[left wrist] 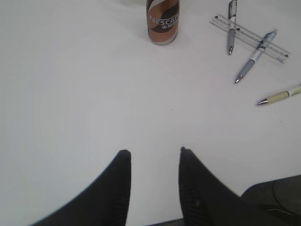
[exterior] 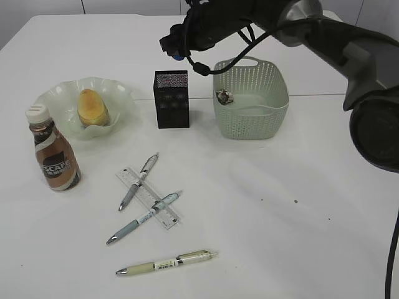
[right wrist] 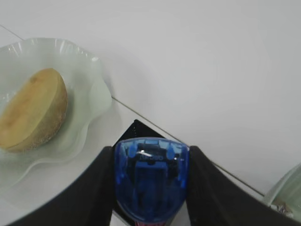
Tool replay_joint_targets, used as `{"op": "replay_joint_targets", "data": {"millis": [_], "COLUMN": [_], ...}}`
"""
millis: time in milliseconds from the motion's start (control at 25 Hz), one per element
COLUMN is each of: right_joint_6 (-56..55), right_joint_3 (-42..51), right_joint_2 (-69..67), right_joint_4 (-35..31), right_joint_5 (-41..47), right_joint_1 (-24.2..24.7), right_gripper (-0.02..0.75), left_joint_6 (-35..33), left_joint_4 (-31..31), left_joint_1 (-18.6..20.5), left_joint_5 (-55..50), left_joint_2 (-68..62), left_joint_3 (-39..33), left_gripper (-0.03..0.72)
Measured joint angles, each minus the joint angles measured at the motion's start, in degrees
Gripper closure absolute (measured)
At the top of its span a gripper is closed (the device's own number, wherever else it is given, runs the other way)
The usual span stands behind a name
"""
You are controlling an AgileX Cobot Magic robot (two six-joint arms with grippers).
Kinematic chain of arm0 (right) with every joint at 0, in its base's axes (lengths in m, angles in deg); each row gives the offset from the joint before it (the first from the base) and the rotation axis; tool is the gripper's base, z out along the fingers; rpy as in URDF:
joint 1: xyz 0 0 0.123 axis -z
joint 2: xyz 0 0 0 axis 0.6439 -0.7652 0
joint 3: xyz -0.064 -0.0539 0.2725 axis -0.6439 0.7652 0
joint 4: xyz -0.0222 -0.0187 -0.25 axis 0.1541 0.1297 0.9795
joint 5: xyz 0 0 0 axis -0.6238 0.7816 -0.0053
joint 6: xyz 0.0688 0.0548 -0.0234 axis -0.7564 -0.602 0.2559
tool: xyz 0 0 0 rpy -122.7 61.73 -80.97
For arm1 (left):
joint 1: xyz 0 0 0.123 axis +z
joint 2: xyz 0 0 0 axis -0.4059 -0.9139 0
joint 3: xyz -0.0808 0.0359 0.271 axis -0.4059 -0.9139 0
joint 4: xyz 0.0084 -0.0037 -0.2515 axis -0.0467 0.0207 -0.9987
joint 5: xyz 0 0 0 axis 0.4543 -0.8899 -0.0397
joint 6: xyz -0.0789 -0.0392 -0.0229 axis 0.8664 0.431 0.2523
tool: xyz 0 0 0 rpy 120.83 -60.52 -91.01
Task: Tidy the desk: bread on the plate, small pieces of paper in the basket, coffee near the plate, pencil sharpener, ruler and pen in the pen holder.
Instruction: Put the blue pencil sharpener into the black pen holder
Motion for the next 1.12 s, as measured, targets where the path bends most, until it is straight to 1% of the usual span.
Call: {"op": "replay_joint_targets", "data": {"millis": [400, 520, 640, 1120], "right_joint_6": [0.37, 0.42, 0.51, 0.64], "right_joint_3": [-0.13, -0.13, -0.13, -0.13], "right_joint_2": [-3.73, -4.64, -5.71, -6.66], "right_joint_4": [-3.51, -6.31, -7.47, -8.17], "right_joint_5": [-6.98, -8.53, -9.19, -9.69], "right_joint_1": [0.00, 0.00, 0.00, 0.00], "right_gripper": [0.428, 0.428, 0.428, 0.428], "left_joint_6": [0.00, -0.04, -0.04, -0.04], "left_joint_4": [-0.38, -0.93, -1.59, -1.82], "left_joint_1": [0.00, 0.00, 0.00, 0.00], "left_joint_5": [0.00, -0.11, -0.59, -1.09], "left_joint_2": [0.00, 0.00, 0.00, 0.00], "left_joint_3": [0.00, 0.00, 0.00, 0.00], "left_gripper": [0.435, 0.435, 0.435, 0.435]}}
